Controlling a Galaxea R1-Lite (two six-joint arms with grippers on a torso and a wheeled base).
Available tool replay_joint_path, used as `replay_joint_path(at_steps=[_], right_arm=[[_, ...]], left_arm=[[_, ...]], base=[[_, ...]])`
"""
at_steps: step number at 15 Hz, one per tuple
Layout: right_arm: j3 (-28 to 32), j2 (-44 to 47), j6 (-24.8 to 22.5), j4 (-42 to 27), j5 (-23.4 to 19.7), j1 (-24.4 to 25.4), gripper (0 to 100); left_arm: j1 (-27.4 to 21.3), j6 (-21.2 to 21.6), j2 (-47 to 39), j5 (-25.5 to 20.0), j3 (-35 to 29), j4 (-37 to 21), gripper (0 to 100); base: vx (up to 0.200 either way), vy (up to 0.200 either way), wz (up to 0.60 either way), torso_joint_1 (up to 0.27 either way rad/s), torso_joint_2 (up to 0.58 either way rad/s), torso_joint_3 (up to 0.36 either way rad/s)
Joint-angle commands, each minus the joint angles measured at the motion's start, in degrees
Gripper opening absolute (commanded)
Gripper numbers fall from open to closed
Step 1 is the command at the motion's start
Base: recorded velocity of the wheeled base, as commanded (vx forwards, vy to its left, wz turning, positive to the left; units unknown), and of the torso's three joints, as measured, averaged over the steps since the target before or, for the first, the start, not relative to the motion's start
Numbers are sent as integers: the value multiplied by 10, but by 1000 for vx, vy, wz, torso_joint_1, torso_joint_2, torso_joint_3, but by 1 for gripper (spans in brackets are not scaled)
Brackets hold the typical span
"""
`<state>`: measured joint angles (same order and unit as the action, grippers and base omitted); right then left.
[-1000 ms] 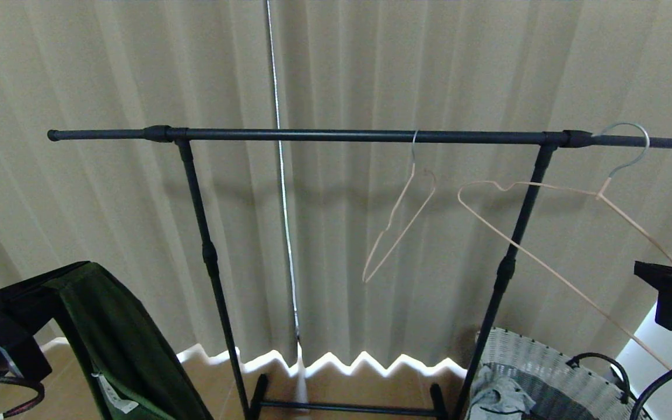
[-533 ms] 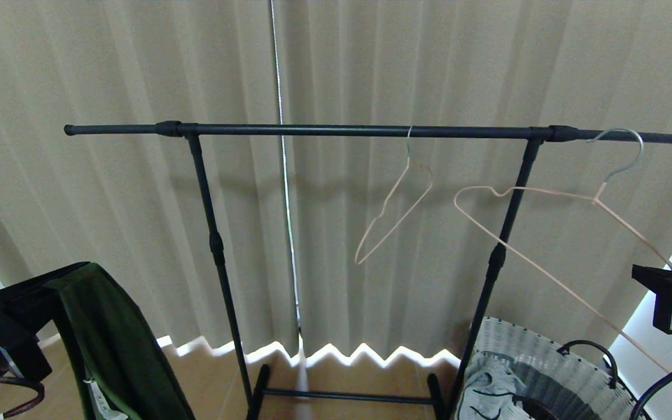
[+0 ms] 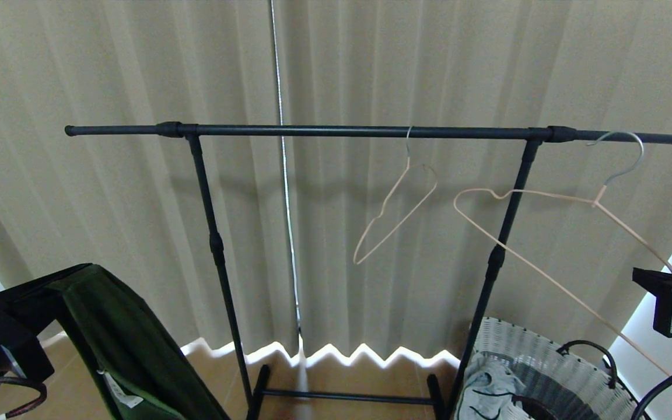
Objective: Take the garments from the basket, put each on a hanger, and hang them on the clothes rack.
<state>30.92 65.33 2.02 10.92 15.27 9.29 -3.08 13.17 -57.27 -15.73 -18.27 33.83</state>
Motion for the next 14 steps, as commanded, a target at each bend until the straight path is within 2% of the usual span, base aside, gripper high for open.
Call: replay_joint_path(at_steps=[1, 5, 7, 9, 10, 11, 12, 14], right_arm=[[-1, 1, 1, 1, 0, 0, 0], [-10, -8, 0, 3, -1, 1, 0], [-8, -17, 0, 3, -1, 1, 0], [-5, -35, 1, 6, -6, 2, 0], [2, -41, 3, 11, -14, 5, 0], [5, -47, 3, 16, -27, 11, 0], [5, -49, 3, 22, -52, 20, 0], [5, -47, 3, 31, -75, 36, 0]], left_arm=[[0, -1, -1, 0, 0, 0, 0], [2, -4, -13, 5, -13, -19, 0], [2, -4, -35, 25, -67, -82, 0], [-5, -8, -54, 75, -135, -159, 0], [-24, -17, -61, 108, -173, -215, 0], [-50, -32, -64, 128, -191, -241, 0], [-91, -54, -76, 171, -213, -264, 0], [-133, -73, -132, 243, -251, -270, 0]], base=[[0, 0, 0, 0, 0, 0], [0, 0, 0, 0, 0, 0], [0, 0, 0, 0, 0, 0], [0, 0, 0, 0, 0, 0], [0, 0, 0, 0, 0, 0], [0, 0, 0, 0, 0, 0], [0, 0, 0, 0, 0, 0], [0, 0, 0, 0, 0, 0]])
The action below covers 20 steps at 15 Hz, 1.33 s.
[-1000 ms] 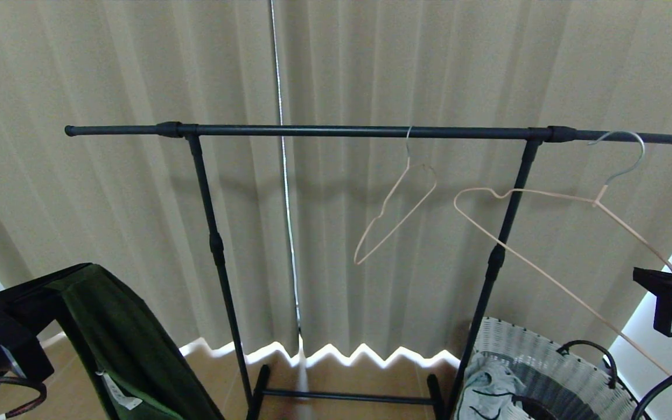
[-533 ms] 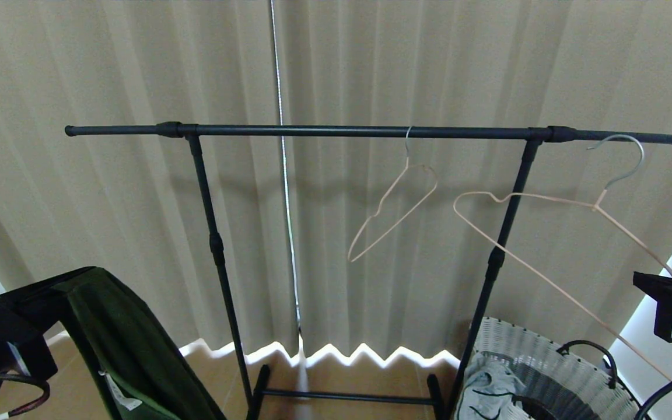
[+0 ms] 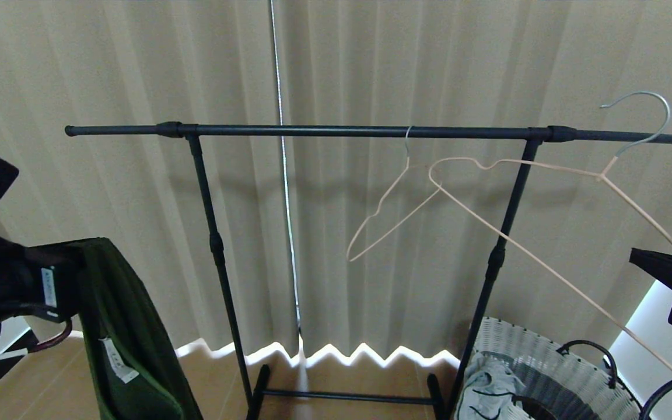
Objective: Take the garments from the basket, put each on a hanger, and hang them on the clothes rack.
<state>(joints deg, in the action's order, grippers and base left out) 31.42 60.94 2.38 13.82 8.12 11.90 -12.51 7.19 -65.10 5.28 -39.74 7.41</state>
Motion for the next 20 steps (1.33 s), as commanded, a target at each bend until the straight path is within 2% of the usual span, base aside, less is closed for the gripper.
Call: replay_joint_path(at_steps=[1, 3, 5, 7, 8, 9, 11, 15, 16, 17, 20], right_arm=[[3, -2, 0, 5, -10, 19, 0], [21, 4, 0, 3, -35, 39, 0], [19, 26, 1, 4, -41, 62, 0], [20, 36, 2, 4, -41, 73, 0], [20, 36, 2, 4, -41, 73, 0], [28, 52, 2, 5, -41, 119, 0], [31, 63, 2, 5, -40, 160, 0], [32, 86, 4, 5, -40, 194, 0], [32, 91, 28, 5, -41, 221, 0], [33, 90, 44, 5, -41, 240, 0], [30, 95, 49, 4, -42, 274, 0]], left_arm=[[-47, -23, -76, 48, -54, -6, 0], [-69, -42, -122, 61, -113, -8, 0], [-87, -57, -146, 61, -146, -8, 0], [-92, -68, -154, 62, -153, -8, 0], [-98, -79, -174, 91, -160, -6, 0], [-99, -79, -180, 103, -161, -5, 0], [-109, -79, -187, 119, -167, -4, 0], [-126, -95, -196, 119, -168, 4, 0], [-135, -102, -211, 124, -169, 16, 0], [-142, -109, -224, 133, -171, 28, 0], [-157, -112, -259, 190, -191, 46, 0]], base=[[0, 0, 0, 0, 0, 0], [0, 0, 0, 0, 0, 0], [0, 0, 0, 0, 0, 0], [0, 0, 0, 0, 0, 0], [0, 0, 0, 0, 0, 0], [0, 0, 0, 0, 0, 0], [0, 0, 0, 0, 0, 0], [0, 0, 0, 0, 0, 0], [0, 0, 0, 0, 0, 0], [0, 0, 0, 0, 0, 0], [0, 0, 0, 0, 0, 0]])
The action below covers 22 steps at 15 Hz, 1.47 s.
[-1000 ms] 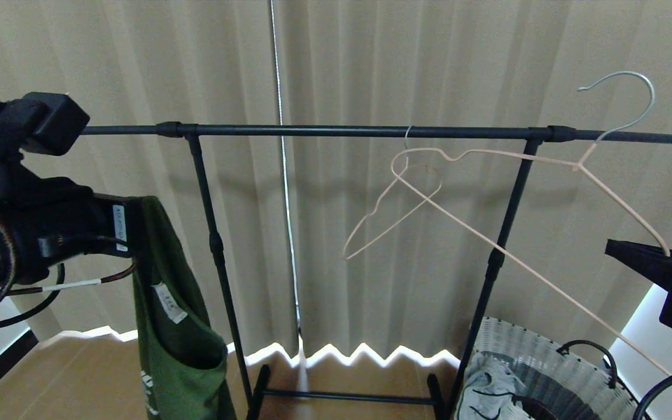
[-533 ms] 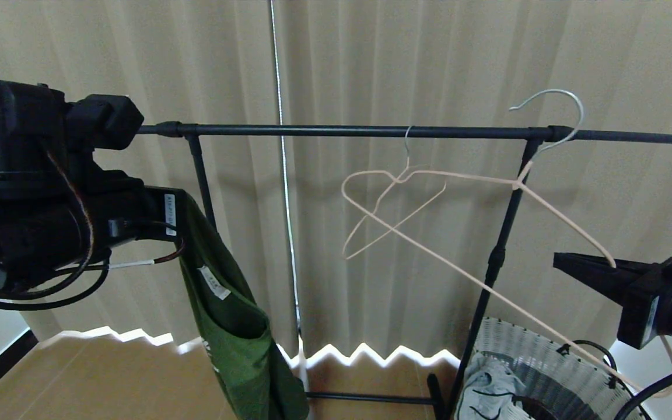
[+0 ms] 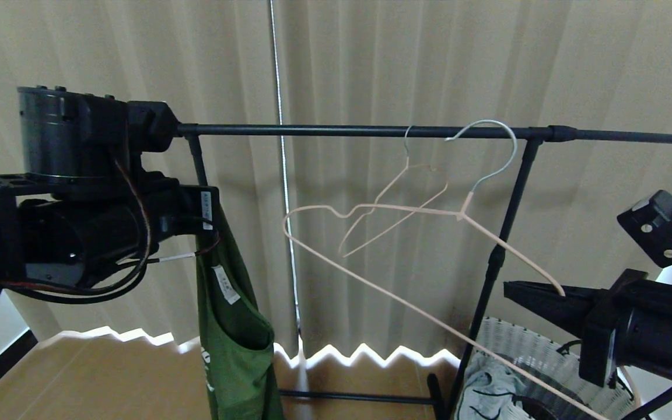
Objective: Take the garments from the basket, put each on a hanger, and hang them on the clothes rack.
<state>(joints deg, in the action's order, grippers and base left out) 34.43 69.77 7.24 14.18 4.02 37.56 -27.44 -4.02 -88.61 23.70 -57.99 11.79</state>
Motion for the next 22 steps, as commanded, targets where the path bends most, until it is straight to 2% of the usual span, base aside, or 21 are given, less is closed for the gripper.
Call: replay_joint_path(at_steps=[1, 2, 4, 9, 12, 15, 18, 20, 22], right_arm=[[0, 17, 4, 1, -2, 31, 0], [0, 18, 6, 1, -2, 33, 0], [13, 35, 38, 1, -2, 68, 0], [21, 54, 39, 13, -2, 88, 0], [25, 59, 39, 14, -2, 89, 0], [56, 102, 41, 18, 5, 87, 0], [71, 142, 40, 50, 22, 86, 0], [98, 172, 40, 52, 54, 82, 0], [109, 177, 40, 52, 55, 82, 0]], left_arm=[[-10, 1, -25, 9, -12, 3, 0], [-10, 1, -25, 9, -12, 3, 0], [-12, 1, -24, 9, -11, 7, 0], [-22, 2, -25, 8, -10, 7, 0], [-22, 2, -25, 9, -7, 6, 0], [-21, 4, -21, 21, 1, 3, 0], [-21, 4, -19, 31, 2, 2, 0], [-19, 11, -19, 36, 2, 1, 0], [-18, 21, -20, 48, 6, 0, 0]], base=[[0, 0, 0, 0, 0, 0], [0, 0, 0, 0, 0, 0], [0, 0, 0, 0, 0, 0], [0, 0, 0, 0, 0, 0], [0, 0, 0, 0, 0, 0], [0, 0, 0, 0, 0, 0], [0, 0, 0, 0, 0, 0], [0, 0, 0, 0, 0, 0], [0, 0, 0, 0, 0, 0]])
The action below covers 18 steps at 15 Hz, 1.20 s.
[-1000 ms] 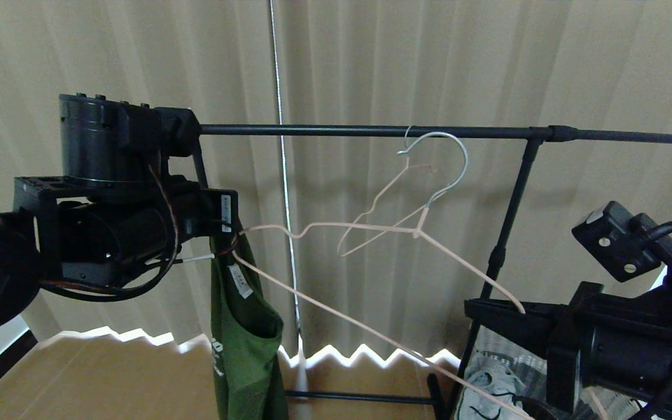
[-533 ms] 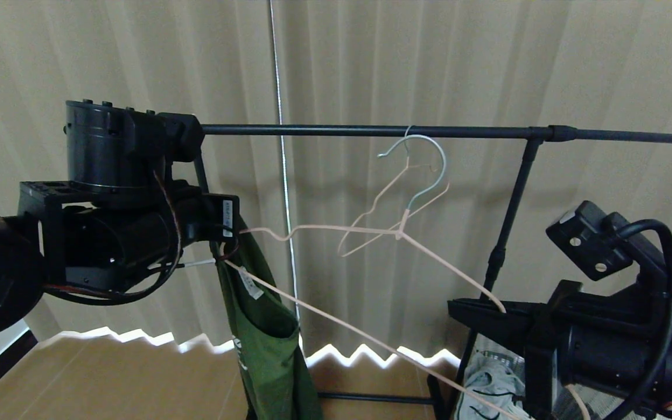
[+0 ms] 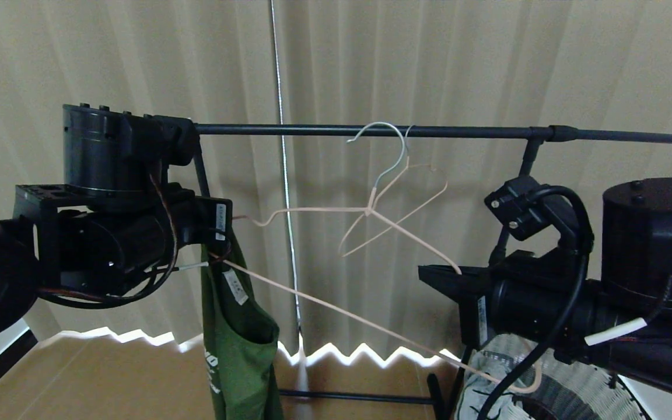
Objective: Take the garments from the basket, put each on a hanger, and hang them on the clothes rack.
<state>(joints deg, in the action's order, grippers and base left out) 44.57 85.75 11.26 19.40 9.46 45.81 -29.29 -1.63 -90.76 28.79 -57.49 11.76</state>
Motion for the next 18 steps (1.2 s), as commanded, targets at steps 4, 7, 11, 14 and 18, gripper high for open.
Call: replay_joint_path(at_steps=[4, 7, 11, 14, 18], right_arm=[[15, 52, -1, -8, 4, 8, 0], [21, 57, -1, -11, 5, 19, 0], [46, 75, 0, -11, 42, 9, 0], [60, 84, 0, -8, 53, -5, 0], [75, 88, 0, -3, 53, -23, 0]], left_arm=[[11, 51, 0, 50, 19, 0, 0], [11, 47, -2, 50, 18, 1, 0], [11, 48, 1, 50, 19, -1, 0], [13, 50, 6, 51, 22, -17, 0], [13, 50, 11, 51, 22, -31, 0]], base=[[0, 0, 0, 0, 0, 0], [0, 0, 0, 0, 0, 0], [0, 0, 0, 0, 0, 0], [0, 0, 0, 0, 0, 0], [0, 0, 0, 0, 0, 0]])
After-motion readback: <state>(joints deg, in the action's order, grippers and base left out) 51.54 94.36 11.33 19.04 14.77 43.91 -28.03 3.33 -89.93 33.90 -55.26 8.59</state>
